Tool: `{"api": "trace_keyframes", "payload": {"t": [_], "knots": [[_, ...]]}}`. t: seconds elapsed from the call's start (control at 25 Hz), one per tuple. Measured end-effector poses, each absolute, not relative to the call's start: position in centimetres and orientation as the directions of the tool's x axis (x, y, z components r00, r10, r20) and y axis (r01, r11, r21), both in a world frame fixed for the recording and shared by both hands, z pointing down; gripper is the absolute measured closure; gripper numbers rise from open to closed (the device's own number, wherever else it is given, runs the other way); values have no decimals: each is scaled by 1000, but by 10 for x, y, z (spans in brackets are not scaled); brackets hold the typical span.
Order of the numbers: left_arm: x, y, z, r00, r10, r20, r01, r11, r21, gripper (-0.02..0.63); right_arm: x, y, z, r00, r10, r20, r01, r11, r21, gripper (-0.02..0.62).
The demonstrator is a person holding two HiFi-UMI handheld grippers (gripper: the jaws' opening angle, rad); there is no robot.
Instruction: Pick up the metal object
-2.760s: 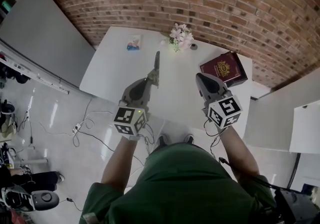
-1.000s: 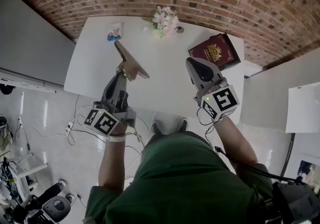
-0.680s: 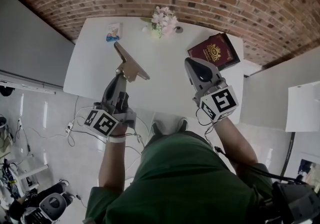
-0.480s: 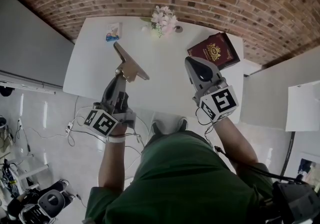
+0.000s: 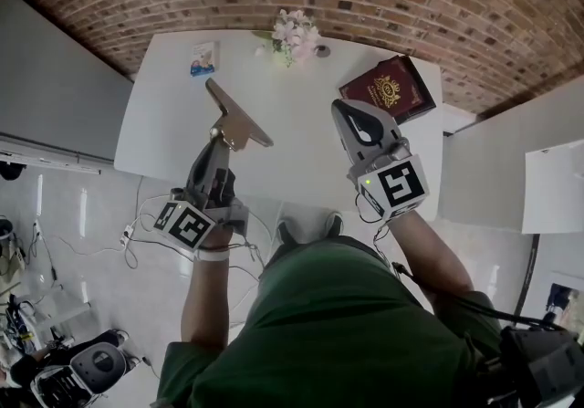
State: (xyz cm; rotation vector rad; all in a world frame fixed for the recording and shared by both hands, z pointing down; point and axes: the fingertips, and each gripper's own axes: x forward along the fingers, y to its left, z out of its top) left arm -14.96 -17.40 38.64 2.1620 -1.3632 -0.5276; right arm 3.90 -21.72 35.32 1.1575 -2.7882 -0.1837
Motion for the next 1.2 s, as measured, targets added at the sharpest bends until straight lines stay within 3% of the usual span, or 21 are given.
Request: {"api": "trace_keyframes", "payload": {"t": [1.2], "knots": [[-139,-172,397,446,-894,-38,-677,-364,640,592,40,-213,360,-708,-702,77,-693,712,110,594]]}}
